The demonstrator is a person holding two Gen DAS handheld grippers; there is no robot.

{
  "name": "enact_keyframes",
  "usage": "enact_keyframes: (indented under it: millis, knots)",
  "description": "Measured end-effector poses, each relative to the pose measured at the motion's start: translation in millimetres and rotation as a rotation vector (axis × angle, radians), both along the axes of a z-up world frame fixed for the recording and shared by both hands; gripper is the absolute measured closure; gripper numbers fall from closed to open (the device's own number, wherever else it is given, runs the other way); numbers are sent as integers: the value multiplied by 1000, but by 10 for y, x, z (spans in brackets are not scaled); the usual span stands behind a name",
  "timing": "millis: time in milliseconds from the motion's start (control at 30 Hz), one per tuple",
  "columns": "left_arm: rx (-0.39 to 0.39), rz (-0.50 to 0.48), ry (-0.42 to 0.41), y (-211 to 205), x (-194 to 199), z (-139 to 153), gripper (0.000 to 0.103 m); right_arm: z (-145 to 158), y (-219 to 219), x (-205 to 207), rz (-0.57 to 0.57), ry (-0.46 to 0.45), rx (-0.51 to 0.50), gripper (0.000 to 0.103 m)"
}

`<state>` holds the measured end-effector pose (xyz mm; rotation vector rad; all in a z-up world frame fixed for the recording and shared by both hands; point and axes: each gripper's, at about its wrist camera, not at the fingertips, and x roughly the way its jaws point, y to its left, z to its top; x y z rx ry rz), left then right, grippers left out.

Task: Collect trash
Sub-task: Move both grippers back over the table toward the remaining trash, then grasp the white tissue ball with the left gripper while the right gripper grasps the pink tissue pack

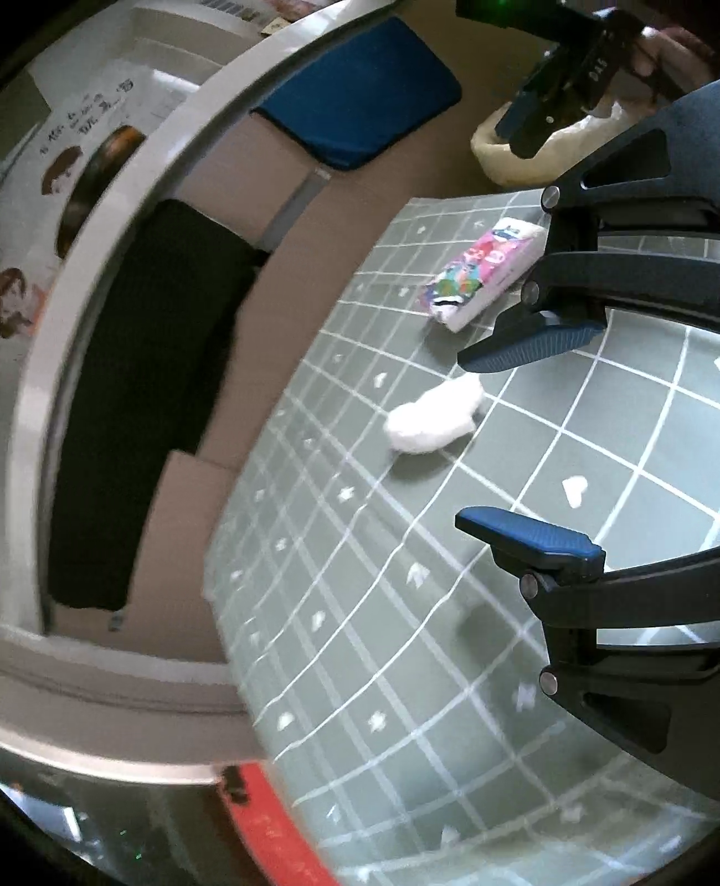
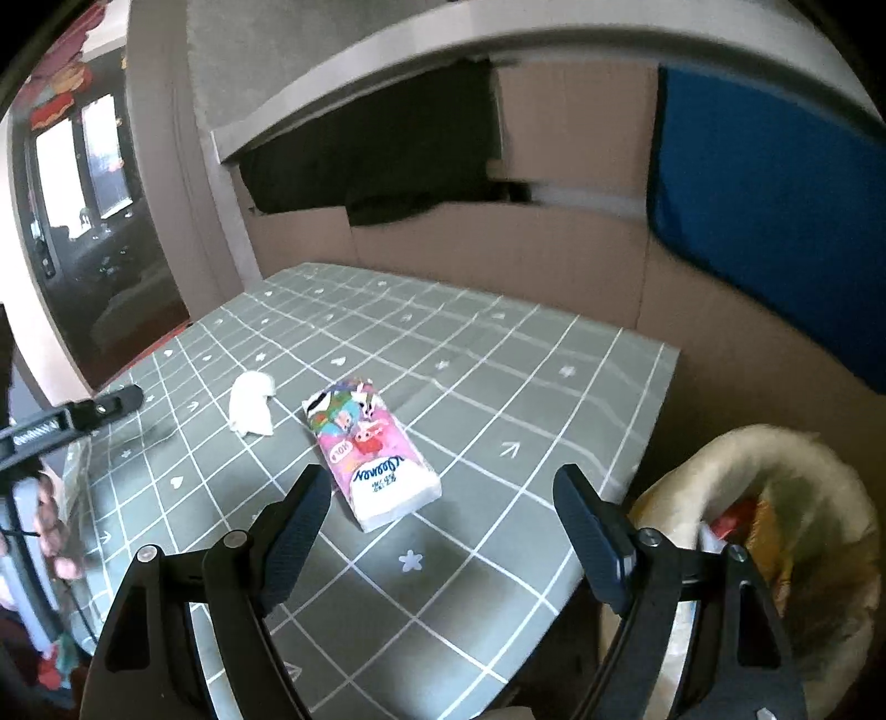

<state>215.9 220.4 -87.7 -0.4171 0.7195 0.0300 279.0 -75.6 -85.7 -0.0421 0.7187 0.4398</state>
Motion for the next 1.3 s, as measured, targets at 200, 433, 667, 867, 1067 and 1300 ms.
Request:
enact_keyframes:
  millis: [200, 433, 667, 867, 1067, 1300]
  knots:
    - [13, -23, 52, -155, 547, -160, 52, -159, -19, 80, -17, -1, -25, 23]
    - [16, 16, 146, -191, 975, -370, 54, -253, -122, 156, -19, 24, 11, 23]
    - [36, -7, 129, -185, 837, -328, 83, -257, 138, 253, 122, 40, 23, 23]
    - [-10, -41, 115, -112, 422, -203, 83, -212, 554, 368, 232, 25, -53, 23]
    - [-4, -79, 139, -101, 124, -255, 83, -344, 869, 546, 282, 62, -128, 39]
    - [-53, -86, 145, -66, 38, -358, 83, -506, 1064, 681, 296, 105, -197, 40]
